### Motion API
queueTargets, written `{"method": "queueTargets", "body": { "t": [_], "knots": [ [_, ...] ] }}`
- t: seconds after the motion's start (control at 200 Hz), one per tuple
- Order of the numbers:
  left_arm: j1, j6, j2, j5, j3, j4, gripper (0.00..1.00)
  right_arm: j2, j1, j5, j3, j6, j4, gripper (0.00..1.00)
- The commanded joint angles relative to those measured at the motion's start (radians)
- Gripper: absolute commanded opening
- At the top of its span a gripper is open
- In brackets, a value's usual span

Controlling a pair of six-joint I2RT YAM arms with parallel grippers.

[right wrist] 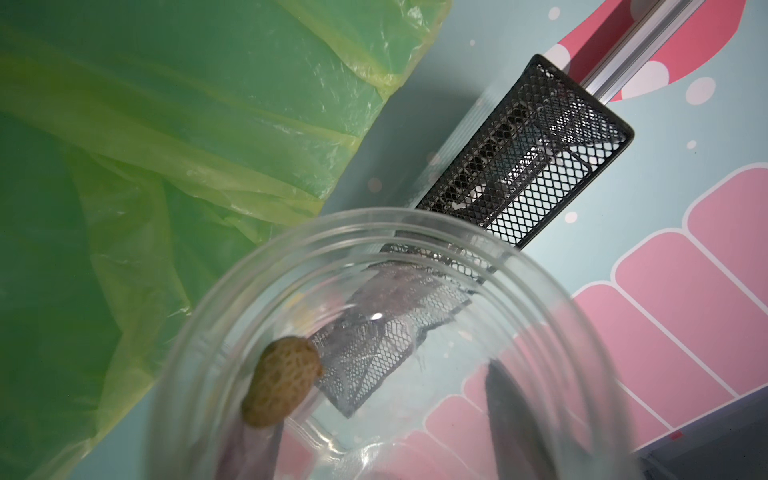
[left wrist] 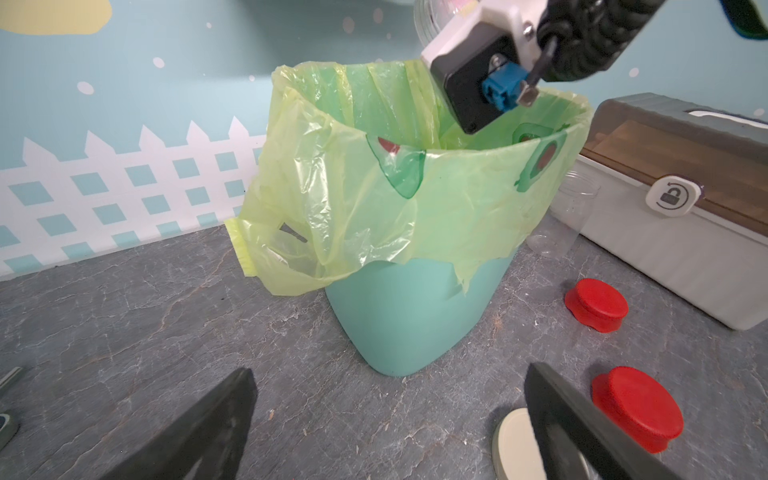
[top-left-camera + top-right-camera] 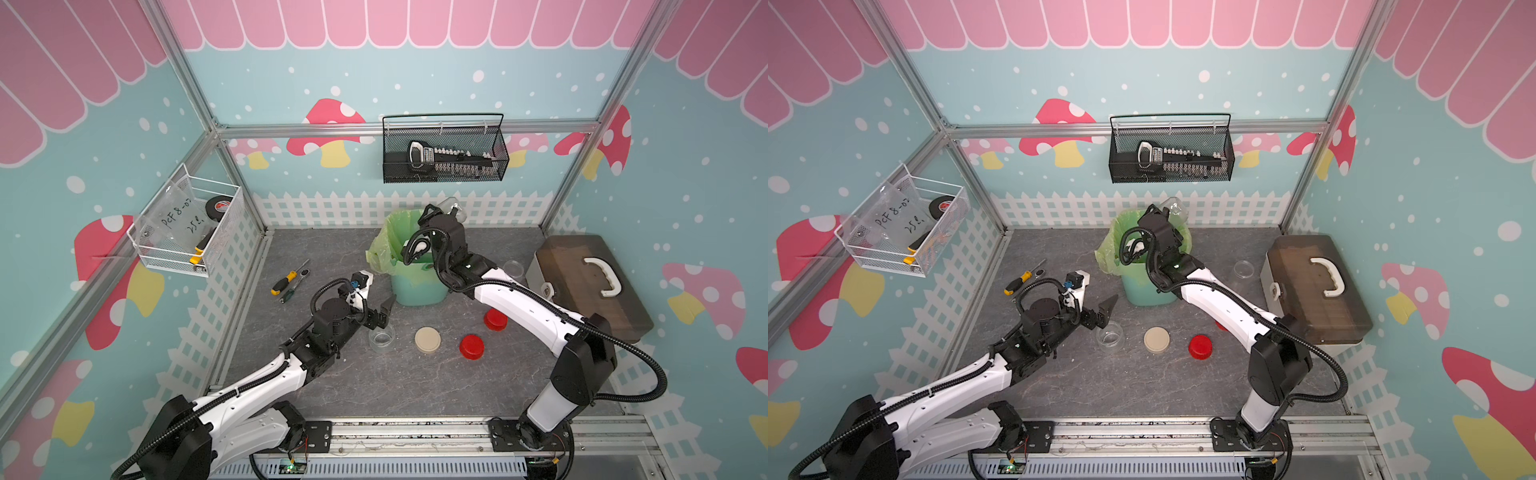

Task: Empty moldy peanuts from jars
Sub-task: Pour the moldy peanuts from the jar into the trash bin.

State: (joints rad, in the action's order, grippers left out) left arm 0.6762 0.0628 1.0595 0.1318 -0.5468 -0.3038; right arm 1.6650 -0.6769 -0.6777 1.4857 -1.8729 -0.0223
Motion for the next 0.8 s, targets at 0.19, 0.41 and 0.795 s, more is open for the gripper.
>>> {"method": "queueTargets", "body": {
  "t": [0.19, 0.41, 0.795],
  "knots": [
    [0.0, -0.017, -0.001, 0.005, -0.013, -0.007, 0.99, -0.136, 0.039, 0.26, 0.111, 0.568, 0.184, 0.32],
    [0.001, -0.018, -0.001, 0.005, -0.012, -0.007, 0.99, -0.242, 0.065, 0.394, 0.07, 0.839, 0.19, 0.32],
    [0.002, -0.012, -0.027, 0.011, 0.006, -0.017, 0.99, -0.449, 0.091, 0.775, -0.078, 1.432, 0.12, 0.27]
  ]
}}
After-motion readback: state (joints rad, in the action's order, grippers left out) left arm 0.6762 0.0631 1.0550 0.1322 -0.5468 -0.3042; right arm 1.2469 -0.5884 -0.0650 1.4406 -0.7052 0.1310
